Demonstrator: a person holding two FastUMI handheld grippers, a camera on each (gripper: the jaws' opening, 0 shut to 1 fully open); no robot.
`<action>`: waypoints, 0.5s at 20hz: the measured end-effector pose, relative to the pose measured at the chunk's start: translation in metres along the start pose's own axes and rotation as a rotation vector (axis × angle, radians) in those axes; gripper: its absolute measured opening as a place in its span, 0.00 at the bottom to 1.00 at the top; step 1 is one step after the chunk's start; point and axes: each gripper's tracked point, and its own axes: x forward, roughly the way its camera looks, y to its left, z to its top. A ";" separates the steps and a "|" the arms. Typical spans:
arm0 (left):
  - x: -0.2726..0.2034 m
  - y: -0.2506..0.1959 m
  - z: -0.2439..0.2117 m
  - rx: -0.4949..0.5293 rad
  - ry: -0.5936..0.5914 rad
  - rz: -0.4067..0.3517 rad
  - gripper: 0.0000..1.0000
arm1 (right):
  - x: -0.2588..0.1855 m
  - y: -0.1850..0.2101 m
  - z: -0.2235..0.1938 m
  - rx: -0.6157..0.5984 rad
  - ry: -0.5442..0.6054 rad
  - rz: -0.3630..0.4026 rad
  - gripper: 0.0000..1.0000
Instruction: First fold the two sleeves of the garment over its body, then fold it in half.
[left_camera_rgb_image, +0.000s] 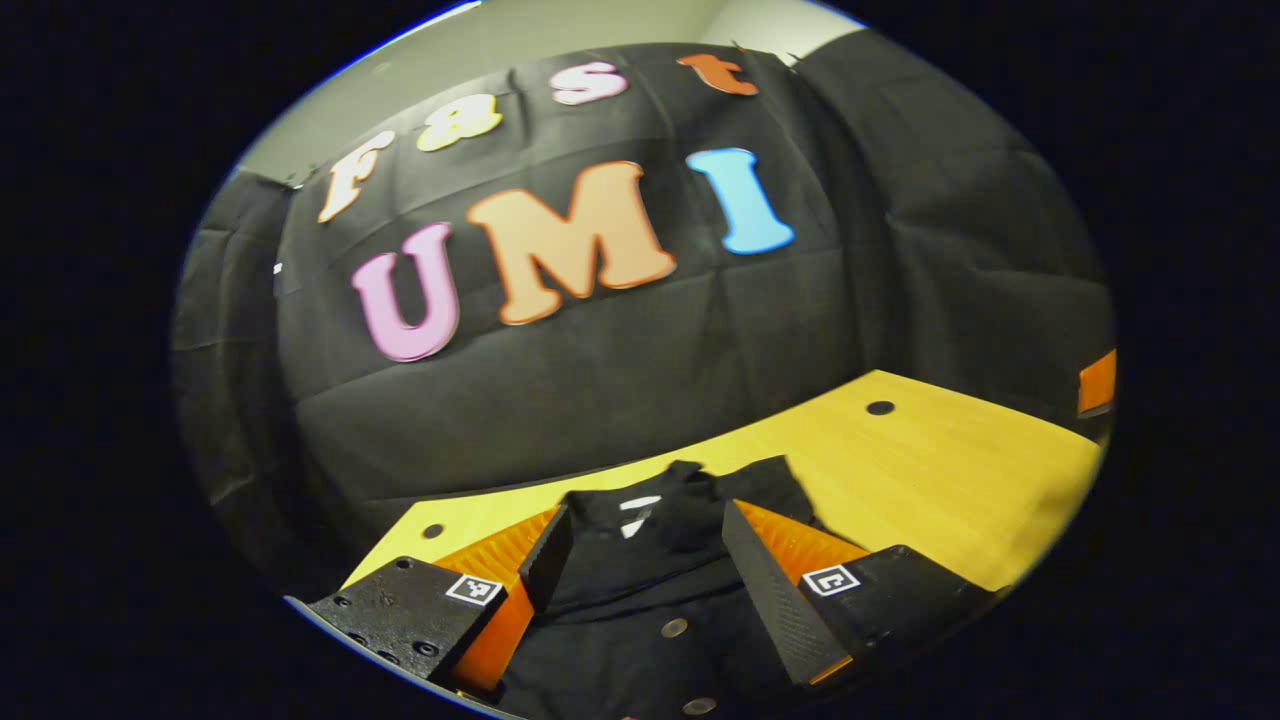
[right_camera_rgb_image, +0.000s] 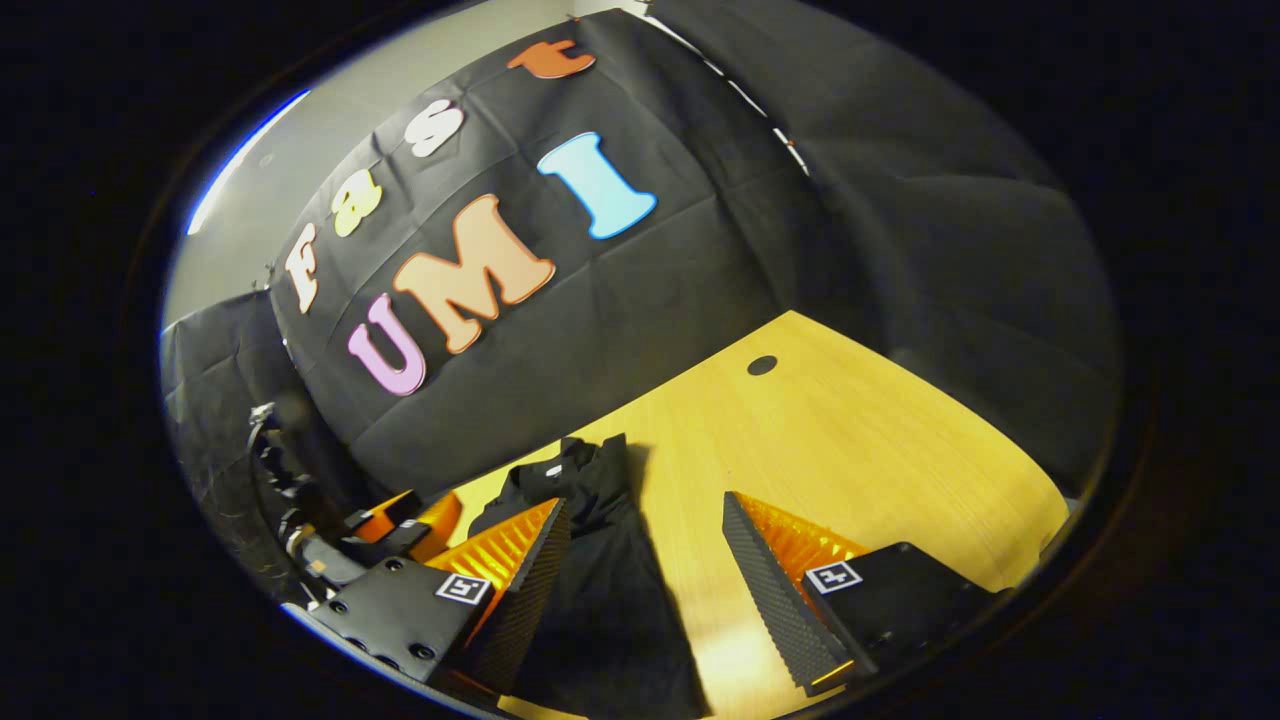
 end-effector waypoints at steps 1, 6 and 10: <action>-0.020 0.019 -0.020 0.005 0.029 0.022 0.93 | -0.003 0.006 -0.015 -0.024 0.015 -0.002 0.98; -0.115 0.085 -0.133 -0.025 0.212 0.093 0.93 | -0.023 0.024 -0.111 -0.116 0.125 -0.056 0.98; -0.161 0.090 -0.196 -0.117 0.310 0.067 0.94 | -0.031 0.011 -0.175 -0.192 0.204 -0.150 0.98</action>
